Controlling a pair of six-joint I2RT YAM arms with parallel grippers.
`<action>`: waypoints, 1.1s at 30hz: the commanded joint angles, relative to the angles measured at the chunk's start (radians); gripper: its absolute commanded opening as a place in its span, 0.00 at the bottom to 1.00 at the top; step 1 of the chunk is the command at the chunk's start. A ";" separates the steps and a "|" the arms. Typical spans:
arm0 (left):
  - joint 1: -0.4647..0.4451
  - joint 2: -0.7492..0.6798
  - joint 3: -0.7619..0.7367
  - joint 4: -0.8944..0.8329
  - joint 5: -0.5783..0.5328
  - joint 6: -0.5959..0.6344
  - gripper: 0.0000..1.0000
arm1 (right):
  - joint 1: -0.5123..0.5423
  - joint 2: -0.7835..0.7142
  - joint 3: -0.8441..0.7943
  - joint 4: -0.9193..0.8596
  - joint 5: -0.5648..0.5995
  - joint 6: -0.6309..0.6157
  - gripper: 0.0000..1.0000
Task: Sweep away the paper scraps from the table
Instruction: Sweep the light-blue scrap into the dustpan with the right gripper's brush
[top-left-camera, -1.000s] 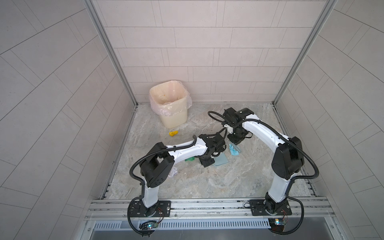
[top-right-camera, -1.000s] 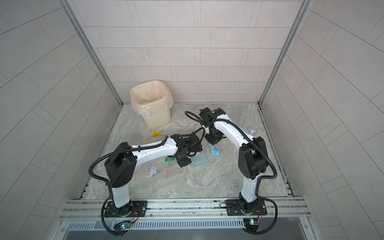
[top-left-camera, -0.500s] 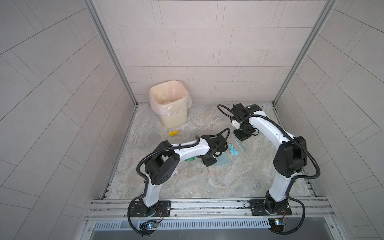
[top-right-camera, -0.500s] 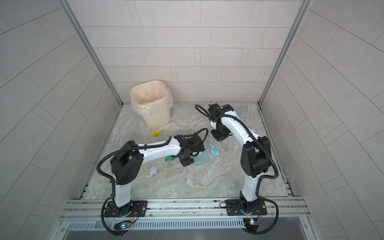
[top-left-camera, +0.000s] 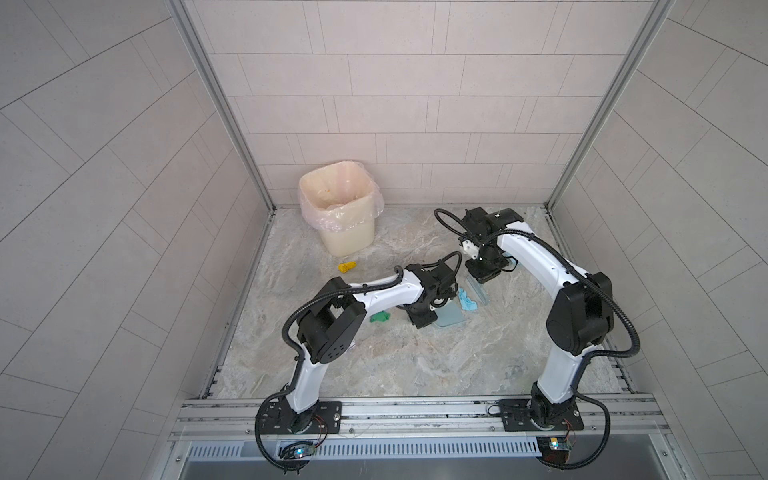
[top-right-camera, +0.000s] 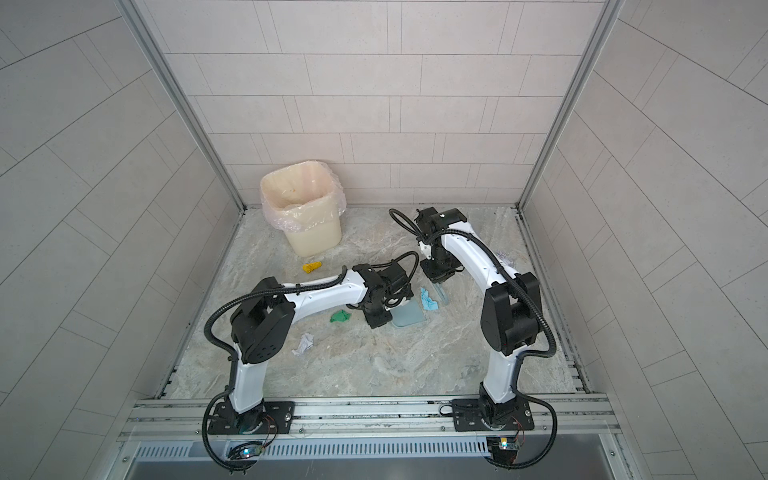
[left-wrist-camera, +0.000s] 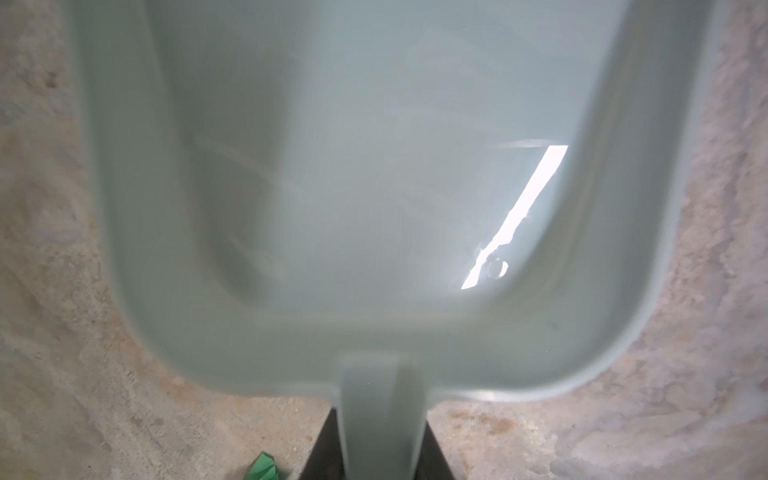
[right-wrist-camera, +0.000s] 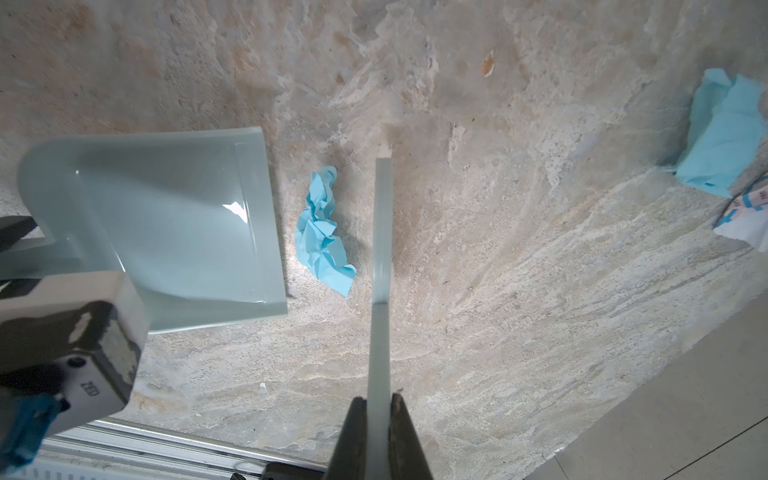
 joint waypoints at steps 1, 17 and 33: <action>0.010 0.034 0.048 -0.083 0.031 0.026 0.00 | 0.005 0.015 0.010 -0.033 -0.009 0.007 0.00; 0.028 0.075 0.078 -0.099 0.024 0.039 0.00 | 0.045 -0.046 -0.035 -0.033 -0.156 0.031 0.00; 0.030 0.065 0.052 -0.057 0.030 0.027 0.00 | -0.029 -0.192 -0.154 0.041 -0.323 0.099 0.00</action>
